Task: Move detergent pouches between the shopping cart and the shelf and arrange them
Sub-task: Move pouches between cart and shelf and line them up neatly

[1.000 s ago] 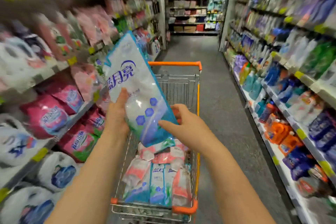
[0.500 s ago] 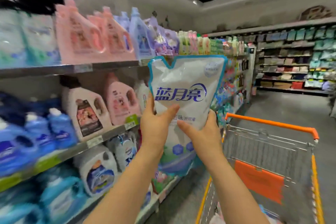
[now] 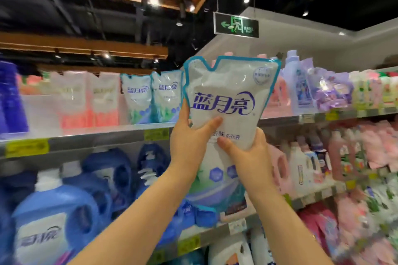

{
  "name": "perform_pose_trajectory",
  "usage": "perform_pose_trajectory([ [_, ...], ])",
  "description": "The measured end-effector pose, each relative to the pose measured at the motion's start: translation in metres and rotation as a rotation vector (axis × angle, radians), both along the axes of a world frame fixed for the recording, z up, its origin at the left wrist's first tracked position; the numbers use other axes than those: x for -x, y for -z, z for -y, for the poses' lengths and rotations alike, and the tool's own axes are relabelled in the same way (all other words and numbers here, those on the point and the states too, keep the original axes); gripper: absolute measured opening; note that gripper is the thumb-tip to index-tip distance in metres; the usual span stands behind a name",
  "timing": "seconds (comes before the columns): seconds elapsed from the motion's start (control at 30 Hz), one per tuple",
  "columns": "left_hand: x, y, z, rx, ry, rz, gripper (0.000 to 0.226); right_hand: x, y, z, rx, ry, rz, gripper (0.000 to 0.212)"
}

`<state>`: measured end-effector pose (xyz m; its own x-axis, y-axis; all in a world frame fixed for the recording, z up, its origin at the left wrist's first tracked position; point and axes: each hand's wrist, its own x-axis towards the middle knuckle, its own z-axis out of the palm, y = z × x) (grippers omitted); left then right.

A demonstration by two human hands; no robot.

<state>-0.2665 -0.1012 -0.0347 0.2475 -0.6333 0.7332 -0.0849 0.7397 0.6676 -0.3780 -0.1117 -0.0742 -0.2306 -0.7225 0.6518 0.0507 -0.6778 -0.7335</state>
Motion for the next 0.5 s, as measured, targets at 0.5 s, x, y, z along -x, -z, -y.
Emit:
perform_pose_trajectory([
  [0.5, -0.132, -0.158, 0.132, 0.222, -0.305, 0.005, 0.055, -0.133, -0.177, 0.193, 0.24, -0.505, -0.124, 0.061],
])
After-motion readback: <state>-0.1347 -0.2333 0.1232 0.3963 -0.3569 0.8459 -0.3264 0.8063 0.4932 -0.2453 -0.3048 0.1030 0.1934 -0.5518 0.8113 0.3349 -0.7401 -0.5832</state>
